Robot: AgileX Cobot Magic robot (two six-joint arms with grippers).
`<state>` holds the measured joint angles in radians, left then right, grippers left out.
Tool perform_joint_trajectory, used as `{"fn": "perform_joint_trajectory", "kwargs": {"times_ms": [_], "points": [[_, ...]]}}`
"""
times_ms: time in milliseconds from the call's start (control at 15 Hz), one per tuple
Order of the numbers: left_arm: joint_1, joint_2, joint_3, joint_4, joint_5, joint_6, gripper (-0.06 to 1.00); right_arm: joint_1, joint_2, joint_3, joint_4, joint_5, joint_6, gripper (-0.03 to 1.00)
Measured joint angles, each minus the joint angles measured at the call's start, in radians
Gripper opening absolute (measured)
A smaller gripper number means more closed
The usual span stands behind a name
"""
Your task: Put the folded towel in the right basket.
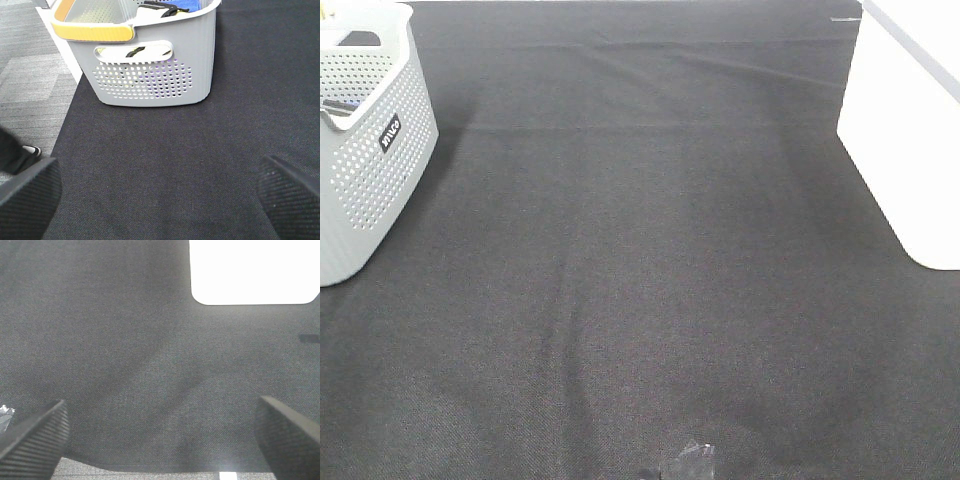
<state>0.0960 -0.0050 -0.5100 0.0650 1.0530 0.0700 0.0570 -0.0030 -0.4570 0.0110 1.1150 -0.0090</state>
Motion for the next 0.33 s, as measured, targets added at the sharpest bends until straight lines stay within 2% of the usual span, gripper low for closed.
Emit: {"fn": "perform_joint_trajectory", "kwargs": {"times_ms": [333], "points": [[0.0,0.0,0.0,0.0,0.0,0.0,0.99,0.0,0.0,0.0,0.0,0.0,0.0,0.97]]}}
